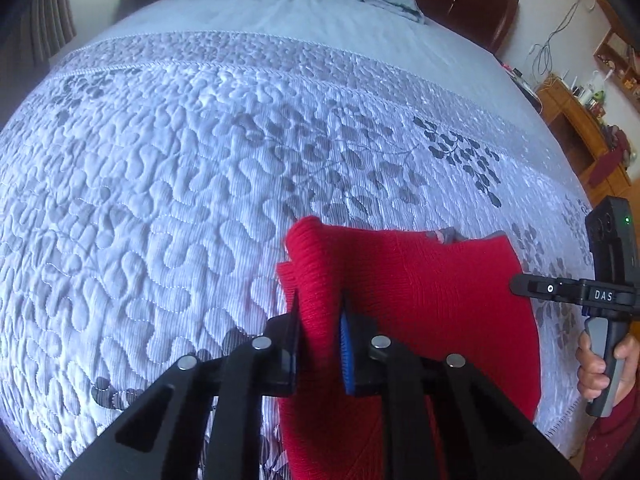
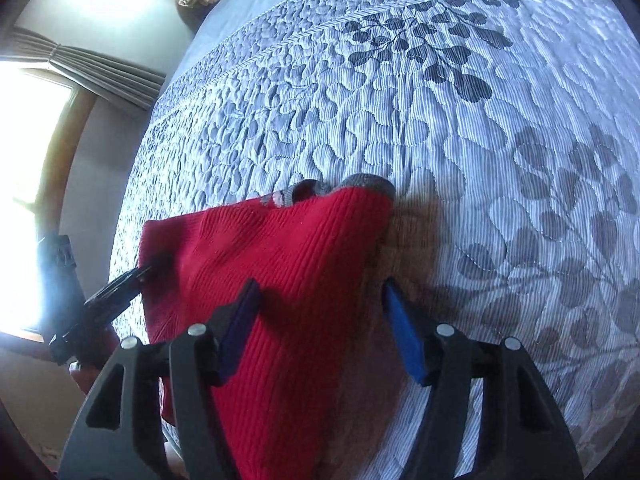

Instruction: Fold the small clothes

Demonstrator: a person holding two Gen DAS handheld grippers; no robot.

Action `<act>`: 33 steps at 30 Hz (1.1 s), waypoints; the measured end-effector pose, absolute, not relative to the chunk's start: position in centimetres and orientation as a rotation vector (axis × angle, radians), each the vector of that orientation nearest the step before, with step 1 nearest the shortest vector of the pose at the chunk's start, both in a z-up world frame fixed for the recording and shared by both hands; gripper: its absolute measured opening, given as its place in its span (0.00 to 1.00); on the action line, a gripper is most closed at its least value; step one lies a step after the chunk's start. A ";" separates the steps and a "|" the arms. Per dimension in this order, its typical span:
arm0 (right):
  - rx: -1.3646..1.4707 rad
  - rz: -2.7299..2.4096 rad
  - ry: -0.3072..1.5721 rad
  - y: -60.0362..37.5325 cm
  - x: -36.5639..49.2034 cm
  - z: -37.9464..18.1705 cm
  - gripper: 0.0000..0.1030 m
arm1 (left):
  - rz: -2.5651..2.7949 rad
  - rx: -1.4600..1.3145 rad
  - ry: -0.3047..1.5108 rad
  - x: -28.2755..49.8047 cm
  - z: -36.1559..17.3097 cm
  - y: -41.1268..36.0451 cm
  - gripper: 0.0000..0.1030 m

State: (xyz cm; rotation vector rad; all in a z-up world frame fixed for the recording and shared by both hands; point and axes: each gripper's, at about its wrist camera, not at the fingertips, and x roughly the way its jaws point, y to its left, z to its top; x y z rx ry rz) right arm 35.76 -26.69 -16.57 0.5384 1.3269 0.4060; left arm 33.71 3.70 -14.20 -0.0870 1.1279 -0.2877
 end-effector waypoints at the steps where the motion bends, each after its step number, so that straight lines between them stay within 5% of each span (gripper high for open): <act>1: 0.538 0.406 1.325 -26.6 35.9 -16.6 0.62 | -0.285 -0.085 1.126 33.7 -14.2 3.7 0.15; 16: 0.500 0.407 1.316 -25.8 36.9 -16.6 0.62 | -0.269 -0.142 1.094 33.5 -13.6 4.7 0.14; 23: 0.395 0.343 1.362 -24.8 37.6 -18.1 0.62 | -0.248 -0.286 1.193 34.8 -17.9 7.4 0.15; 33: 0.457 0.340 1.339 -25.8 38.5 -15.5 0.59 | -0.215 -0.328 1.143 35.1 -15.7 8.9 0.39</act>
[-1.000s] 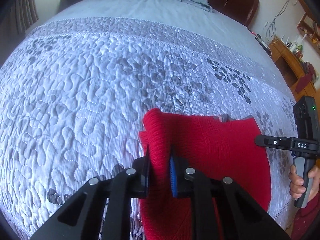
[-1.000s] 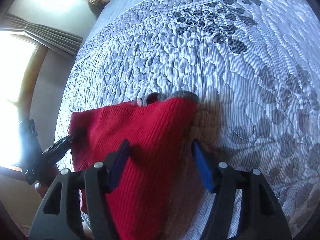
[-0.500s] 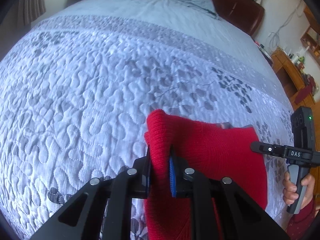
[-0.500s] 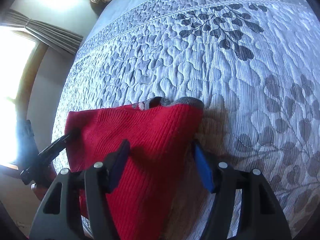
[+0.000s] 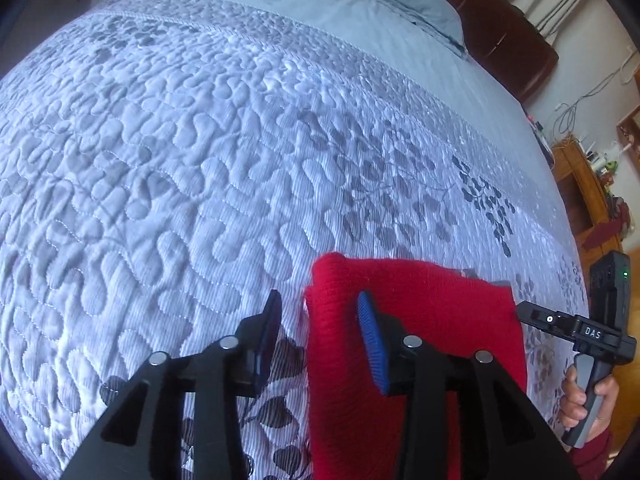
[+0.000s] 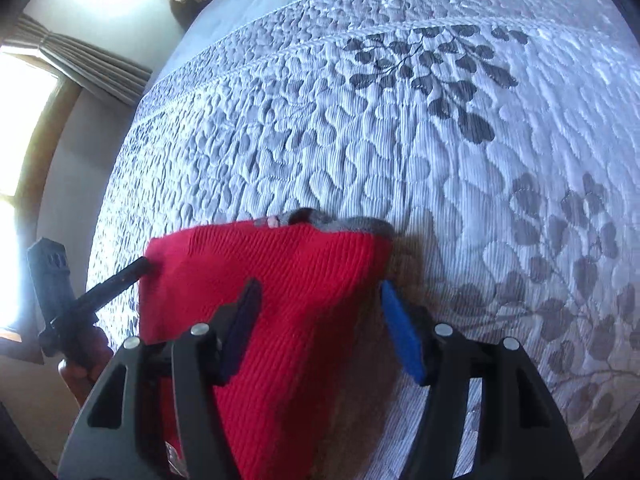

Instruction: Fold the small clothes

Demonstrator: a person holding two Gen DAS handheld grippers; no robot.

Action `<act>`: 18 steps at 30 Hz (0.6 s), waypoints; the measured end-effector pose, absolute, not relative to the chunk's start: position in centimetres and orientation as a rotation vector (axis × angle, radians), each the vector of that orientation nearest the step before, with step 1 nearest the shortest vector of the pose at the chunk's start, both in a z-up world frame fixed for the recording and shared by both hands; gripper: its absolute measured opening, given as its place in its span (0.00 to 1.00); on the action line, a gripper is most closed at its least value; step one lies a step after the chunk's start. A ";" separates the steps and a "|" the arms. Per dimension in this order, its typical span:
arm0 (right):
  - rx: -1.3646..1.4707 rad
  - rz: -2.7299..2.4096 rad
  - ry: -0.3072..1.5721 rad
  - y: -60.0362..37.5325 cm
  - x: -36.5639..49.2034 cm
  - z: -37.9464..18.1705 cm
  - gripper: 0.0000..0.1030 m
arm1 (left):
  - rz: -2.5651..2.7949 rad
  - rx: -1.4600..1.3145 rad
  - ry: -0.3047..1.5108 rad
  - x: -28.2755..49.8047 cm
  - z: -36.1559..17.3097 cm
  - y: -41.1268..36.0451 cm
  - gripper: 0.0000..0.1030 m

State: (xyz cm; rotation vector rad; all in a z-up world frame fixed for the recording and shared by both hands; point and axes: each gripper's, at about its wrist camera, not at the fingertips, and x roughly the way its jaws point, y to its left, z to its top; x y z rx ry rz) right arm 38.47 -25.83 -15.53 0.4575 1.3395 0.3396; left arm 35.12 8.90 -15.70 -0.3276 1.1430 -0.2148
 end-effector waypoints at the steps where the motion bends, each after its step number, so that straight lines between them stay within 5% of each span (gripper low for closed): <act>1: 0.459 0.338 1.345 -25.8 38.6 -15.6 0.57 | -0.218 -0.336 1.141 35.3 -16.0 8.9 0.39; 12: 0.425 0.276 1.382 -25.5 38.3 -17.1 0.54 | -0.195 -0.367 1.221 35.4 -17.3 9.0 0.39; 15: 0.426 0.293 1.348 -26.0 37.0 -15.2 0.55 | -0.224 -0.383 1.255 35.0 -16.0 9.5 0.68; 18: 0.428 0.314 1.335 -26.2 35.4 -13.7 0.61 | -0.306 -0.455 1.271 34.0 -15.1 10.0 0.72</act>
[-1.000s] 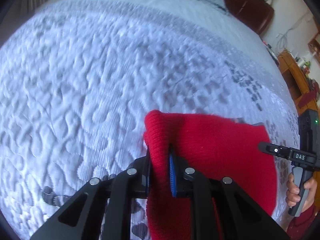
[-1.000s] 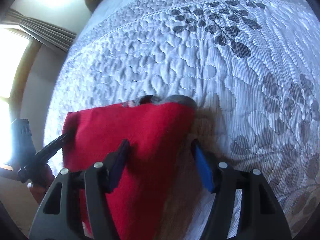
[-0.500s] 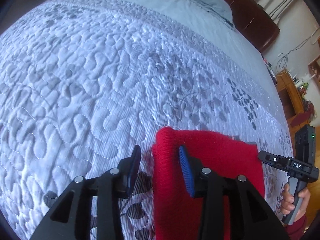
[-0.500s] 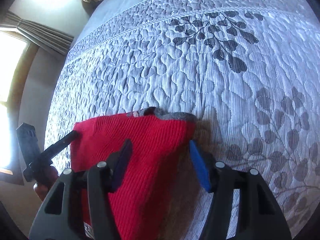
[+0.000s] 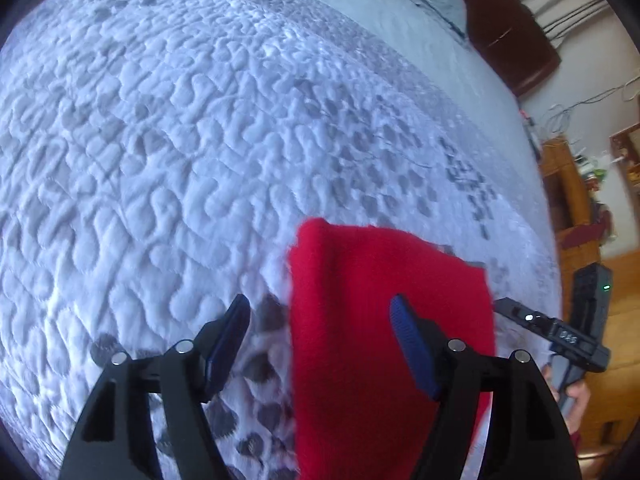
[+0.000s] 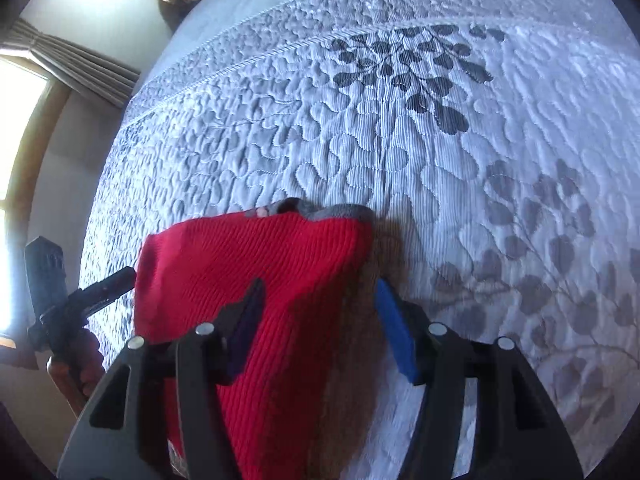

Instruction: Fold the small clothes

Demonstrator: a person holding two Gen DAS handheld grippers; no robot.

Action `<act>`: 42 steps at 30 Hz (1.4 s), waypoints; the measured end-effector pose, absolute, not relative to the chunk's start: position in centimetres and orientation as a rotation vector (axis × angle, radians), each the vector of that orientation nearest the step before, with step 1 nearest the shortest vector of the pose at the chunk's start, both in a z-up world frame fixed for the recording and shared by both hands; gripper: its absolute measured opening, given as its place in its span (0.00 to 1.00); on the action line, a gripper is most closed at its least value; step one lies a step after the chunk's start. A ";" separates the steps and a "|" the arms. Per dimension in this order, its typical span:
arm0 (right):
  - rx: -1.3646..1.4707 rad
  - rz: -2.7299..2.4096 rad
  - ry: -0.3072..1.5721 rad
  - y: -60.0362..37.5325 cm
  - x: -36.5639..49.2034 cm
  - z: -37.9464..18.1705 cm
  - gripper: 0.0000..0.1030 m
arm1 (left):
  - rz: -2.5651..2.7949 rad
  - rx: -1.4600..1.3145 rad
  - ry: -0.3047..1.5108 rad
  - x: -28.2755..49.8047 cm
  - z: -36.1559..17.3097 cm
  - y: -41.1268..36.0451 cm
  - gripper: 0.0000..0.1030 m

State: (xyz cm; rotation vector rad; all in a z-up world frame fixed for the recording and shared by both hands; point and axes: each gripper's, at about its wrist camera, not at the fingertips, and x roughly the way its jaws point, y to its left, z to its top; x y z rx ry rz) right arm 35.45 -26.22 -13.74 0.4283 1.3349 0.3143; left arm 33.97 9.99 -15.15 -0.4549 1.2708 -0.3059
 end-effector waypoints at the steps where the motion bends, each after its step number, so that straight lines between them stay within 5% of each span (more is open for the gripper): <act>1: 0.439 0.325 1.335 -26.2 35.0 -13.6 0.62 | -0.324 -0.480 1.288 33.6 -15.2 10.1 0.74; 18: 0.482 0.419 1.380 -24.1 30.0 -15.6 0.68 | -0.513 -0.468 1.376 30.4 -18.2 6.8 0.75; 32: 0.614 0.473 1.396 -23.5 31.0 -17.8 0.69 | -0.641 -0.559 1.348 31.0 -19.5 5.5 0.86; 33: 0.602 0.472 1.397 -23.5 30.9 -17.6 0.69 | -0.638 -0.539 1.346 30.9 -19.3 5.2 0.84; 38: 0.559 0.462 1.401 -22.8 31.2 -17.4 0.59 | -0.559 -0.537 1.354 31.1 -19.7 6.1 0.44; 42: 0.544 0.457 1.379 -22.9 31.0 -17.0 0.41 | -0.573 -0.604 1.342 31.0 -20.0 6.7 0.34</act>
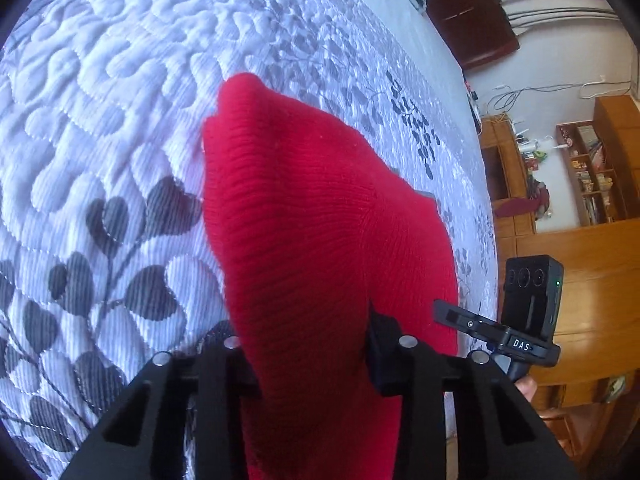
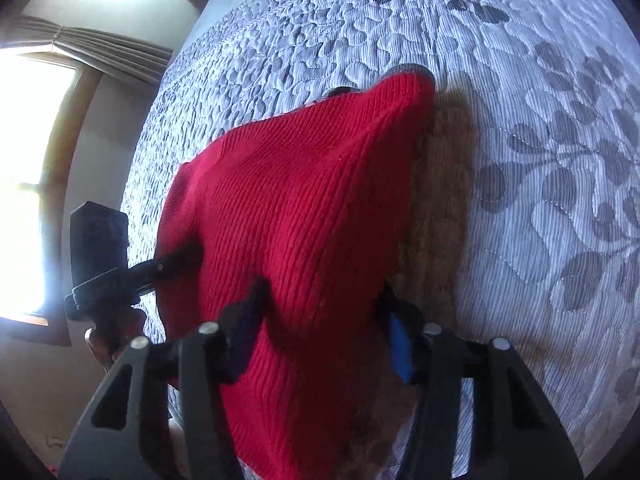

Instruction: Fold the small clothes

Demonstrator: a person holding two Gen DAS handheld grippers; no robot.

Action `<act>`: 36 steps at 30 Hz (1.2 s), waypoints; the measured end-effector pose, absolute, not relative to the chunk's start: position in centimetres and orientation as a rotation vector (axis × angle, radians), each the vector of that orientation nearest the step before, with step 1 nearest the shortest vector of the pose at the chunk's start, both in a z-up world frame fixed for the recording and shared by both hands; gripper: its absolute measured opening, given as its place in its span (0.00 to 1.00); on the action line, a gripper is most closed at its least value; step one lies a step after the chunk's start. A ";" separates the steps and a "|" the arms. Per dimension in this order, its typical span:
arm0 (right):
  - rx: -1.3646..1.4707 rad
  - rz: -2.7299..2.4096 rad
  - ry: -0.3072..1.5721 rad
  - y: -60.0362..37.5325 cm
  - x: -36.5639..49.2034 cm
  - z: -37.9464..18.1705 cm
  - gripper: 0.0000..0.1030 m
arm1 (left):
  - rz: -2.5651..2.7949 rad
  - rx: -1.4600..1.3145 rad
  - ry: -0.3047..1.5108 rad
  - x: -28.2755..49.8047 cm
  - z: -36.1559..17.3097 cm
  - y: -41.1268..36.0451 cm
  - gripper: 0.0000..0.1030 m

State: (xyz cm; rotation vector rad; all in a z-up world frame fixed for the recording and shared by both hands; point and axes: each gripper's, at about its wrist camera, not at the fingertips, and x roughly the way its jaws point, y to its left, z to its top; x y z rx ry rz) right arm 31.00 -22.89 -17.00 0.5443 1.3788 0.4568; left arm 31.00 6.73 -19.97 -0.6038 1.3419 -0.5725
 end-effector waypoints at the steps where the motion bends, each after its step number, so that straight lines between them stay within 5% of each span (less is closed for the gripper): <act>1: 0.549 0.454 1.373 -23.0 30.9 -16.9 0.39 | -0.568 -0.579 1.331 30.9 -19.7 6.4 0.34; 13: 0.571 0.430 1.321 -27.0 27.0 -13.1 0.30 | -0.591 -0.433 1.273 28.1 -15.6 1.4 0.32; 25: 0.553 0.283 1.292 -42.5 21.4 -7.3 0.30 | -0.741 -0.422 1.262 23.6 -11.9 -14.3 0.33; 32: 0.573 0.270 1.350 -47.7 25.3 -13.0 0.31 | -0.581 -0.383 1.316 24.8 -15.9 -19.4 0.34; 36: 0.673 0.288 1.308 -49.0 24.0 -15.9 0.42 | -0.547 -0.415 1.367 25.2 -19.1 -19.0 0.40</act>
